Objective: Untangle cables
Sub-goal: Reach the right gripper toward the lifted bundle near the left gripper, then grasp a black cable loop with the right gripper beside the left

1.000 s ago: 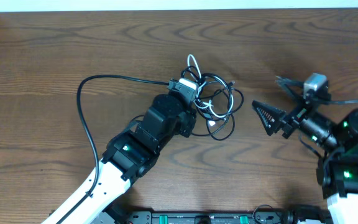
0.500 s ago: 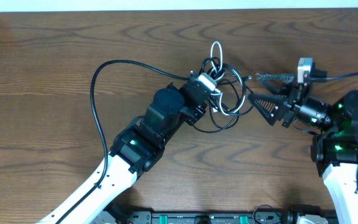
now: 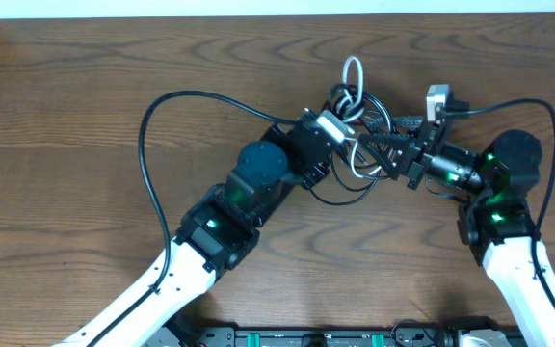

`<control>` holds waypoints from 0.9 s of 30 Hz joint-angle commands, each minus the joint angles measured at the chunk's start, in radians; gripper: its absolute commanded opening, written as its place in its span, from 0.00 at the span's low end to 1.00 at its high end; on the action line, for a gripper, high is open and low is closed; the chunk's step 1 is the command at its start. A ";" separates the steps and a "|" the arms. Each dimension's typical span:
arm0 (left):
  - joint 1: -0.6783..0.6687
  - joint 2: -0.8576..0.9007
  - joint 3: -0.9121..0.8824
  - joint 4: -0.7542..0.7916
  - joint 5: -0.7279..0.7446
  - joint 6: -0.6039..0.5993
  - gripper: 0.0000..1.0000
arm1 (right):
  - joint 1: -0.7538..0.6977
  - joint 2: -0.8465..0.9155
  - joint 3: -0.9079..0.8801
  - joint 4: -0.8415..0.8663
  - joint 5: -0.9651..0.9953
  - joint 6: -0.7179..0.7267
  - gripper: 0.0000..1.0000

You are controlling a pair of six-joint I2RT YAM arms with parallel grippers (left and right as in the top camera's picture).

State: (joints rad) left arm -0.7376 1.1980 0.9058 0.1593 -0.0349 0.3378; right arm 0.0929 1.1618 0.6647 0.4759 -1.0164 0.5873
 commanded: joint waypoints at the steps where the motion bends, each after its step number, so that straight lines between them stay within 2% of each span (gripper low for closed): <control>1: -0.038 -0.009 0.026 0.014 0.000 0.003 0.07 | -0.002 0.053 0.016 -0.001 0.050 -0.017 0.31; 2: -0.038 -0.010 0.026 0.014 0.000 0.003 0.07 | -0.003 0.061 0.016 -0.002 0.050 -0.018 0.29; 5: -0.038 -0.040 0.026 0.000 -0.023 0.019 0.07 | -0.032 0.105 0.016 -0.018 0.050 -0.021 0.10; 8: -0.038 -0.098 0.026 -0.034 -0.085 0.029 0.07 | -0.077 0.119 0.015 -0.092 0.056 -0.042 0.02; 15: -0.038 -0.235 0.026 -0.174 -0.124 0.028 0.08 | -0.182 0.119 0.015 -0.253 0.061 -0.096 0.01; 21: -0.038 -0.287 0.026 -0.240 -0.137 0.028 0.07 | -0.193 0.119 0.015 -0.280 0.066 -0.122 0.01; 27: -0.038 -0.316 0.026 -0.237 -0.327 0.028 0.08 | -0.219 0.119 0.015 -0.358 0.111 -0.152 0.01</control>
State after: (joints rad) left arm -0.7918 0.9413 0.9058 -0.0963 -0.1532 0.3637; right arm -0.0772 1.2747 0.6724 0.1390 -1.0393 0.4679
